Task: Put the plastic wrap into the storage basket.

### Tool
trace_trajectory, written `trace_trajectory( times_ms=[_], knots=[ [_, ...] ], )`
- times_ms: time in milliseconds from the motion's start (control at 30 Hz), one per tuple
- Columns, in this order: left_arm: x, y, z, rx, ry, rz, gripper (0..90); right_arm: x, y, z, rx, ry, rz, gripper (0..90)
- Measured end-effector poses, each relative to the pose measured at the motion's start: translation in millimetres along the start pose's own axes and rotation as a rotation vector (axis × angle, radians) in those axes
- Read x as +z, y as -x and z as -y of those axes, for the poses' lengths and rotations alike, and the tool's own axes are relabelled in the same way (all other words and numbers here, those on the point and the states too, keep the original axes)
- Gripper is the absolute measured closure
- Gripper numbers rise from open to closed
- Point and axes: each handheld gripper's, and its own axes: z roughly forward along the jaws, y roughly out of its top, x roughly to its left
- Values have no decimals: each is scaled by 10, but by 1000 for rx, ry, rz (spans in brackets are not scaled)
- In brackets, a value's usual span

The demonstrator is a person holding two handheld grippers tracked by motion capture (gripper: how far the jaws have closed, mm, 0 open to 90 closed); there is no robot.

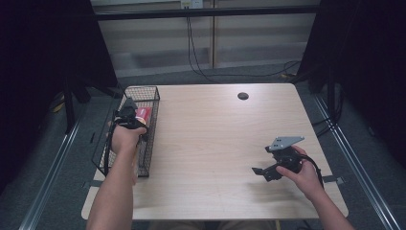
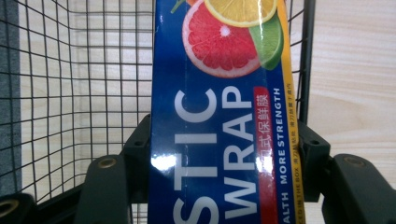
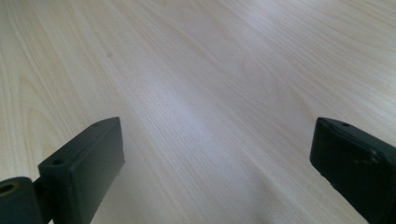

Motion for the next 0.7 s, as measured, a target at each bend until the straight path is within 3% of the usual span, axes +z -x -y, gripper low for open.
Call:
trace_trajectory(
  times_ms=[33, 200, 333, 400, 533, 700],
  knots=[
    [0, 14, 4, -20, -2, 6, 401, -1, -1, 0, 0, 0, -1, 25],
    [-10, 8, 12, -18, 0, 14, 389, -6, -6, 4, 3, -4, 2, 25],
    [-97, 14, -2, -15, 45, 18, 356, -11, -9, 4, 5, -3, 1, 25],
    [-164, 16, -13, -28, 56, 43, 308, -11, -6, 3, -1, 1, 2, 25],
    [-275, 11, -25, -13, 71, 56, 252, -3, -8, 2, -5, 1, 1, 25],
    [-418, 34, -44, 44, 108, 78, 204, -4, -18, -6, -6, 2, 2, 25]
  ],
)
